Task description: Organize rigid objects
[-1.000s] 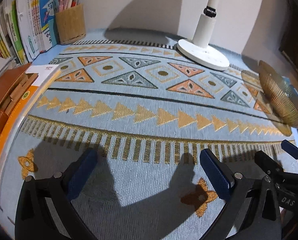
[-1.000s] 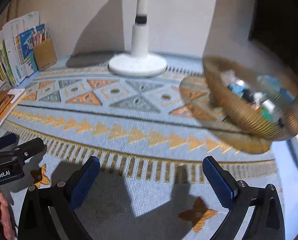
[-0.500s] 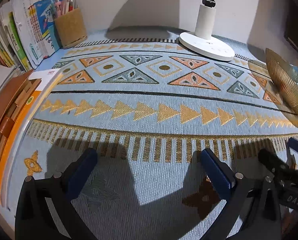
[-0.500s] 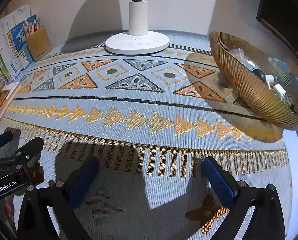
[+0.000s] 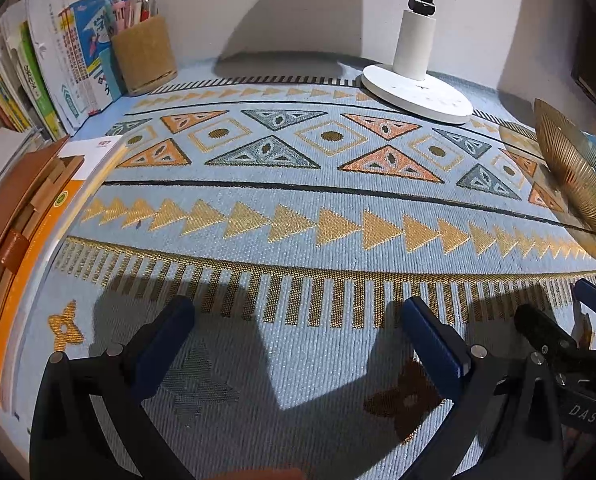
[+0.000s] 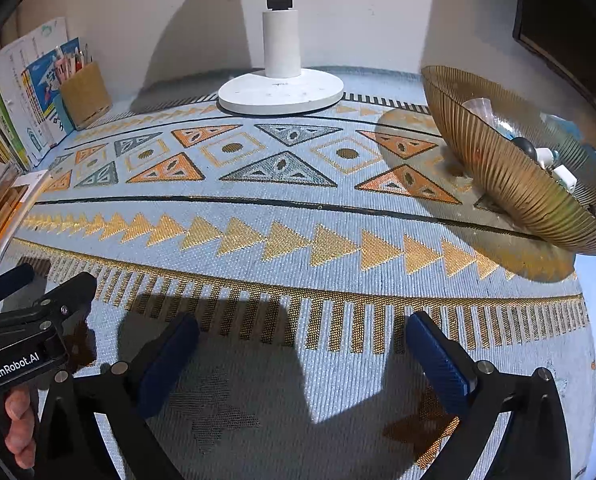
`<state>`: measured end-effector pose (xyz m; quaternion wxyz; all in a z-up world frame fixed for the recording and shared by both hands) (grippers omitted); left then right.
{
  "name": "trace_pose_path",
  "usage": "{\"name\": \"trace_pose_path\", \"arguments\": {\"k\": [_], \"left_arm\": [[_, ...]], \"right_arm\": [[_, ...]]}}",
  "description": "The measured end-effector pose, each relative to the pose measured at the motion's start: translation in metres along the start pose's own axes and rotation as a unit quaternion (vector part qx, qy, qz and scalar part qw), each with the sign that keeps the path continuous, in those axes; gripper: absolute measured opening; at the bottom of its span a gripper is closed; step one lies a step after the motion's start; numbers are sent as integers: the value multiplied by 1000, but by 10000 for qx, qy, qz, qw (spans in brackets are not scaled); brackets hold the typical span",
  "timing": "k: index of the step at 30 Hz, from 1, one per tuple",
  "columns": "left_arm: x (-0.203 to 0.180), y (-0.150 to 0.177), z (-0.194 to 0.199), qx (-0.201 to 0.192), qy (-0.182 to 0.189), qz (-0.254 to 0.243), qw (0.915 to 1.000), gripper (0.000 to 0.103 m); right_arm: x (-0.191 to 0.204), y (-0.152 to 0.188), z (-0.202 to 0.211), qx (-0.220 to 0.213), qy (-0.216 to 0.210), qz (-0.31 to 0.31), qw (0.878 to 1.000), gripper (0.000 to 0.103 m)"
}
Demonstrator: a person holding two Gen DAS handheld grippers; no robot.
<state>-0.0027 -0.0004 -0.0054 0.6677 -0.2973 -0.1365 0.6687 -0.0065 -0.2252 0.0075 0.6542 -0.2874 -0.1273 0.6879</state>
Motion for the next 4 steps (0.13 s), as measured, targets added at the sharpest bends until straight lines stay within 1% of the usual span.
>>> {"name": "trace_pose_path", "arguments": {"k": [4], "left_arm": [[-1,0,0,2,-12,-5,10000,103]], "right_arm": [[0,0,0,1,-1,-1,10000,103]]}}
Point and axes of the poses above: each gripper's, at about its wrist camera, not at the fingertips, and z roughly against the way its jaws point, x to its left, y to its underside, the point moved 1 cm from there along -z, roughly the way its jaws point, and after that the axes turned 15 degrees about y, right-handed, at the moved point
